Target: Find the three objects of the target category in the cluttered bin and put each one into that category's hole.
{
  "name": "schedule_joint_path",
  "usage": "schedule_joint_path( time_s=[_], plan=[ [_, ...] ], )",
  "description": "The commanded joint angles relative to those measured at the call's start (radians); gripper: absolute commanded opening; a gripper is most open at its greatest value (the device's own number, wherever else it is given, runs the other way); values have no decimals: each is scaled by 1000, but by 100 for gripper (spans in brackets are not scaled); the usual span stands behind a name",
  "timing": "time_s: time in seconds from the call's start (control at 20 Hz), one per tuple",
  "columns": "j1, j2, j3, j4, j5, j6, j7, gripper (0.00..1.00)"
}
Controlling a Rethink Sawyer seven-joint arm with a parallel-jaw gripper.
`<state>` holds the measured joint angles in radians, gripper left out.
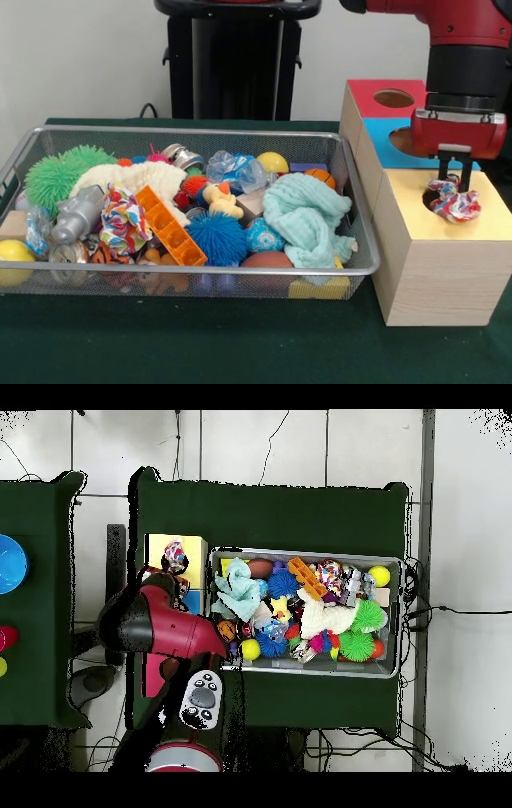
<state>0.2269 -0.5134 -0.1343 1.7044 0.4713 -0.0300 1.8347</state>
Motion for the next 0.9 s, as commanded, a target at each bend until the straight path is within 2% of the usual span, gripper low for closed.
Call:
schedule_joint_path(
  time_s=[0.05, 0.9],
  plan=[
    [-6, 150, 50, 78, 35, 0, 242, 0],
    [-5, 204, 56, 54, 78, -15, 217, 0]
  ],
)
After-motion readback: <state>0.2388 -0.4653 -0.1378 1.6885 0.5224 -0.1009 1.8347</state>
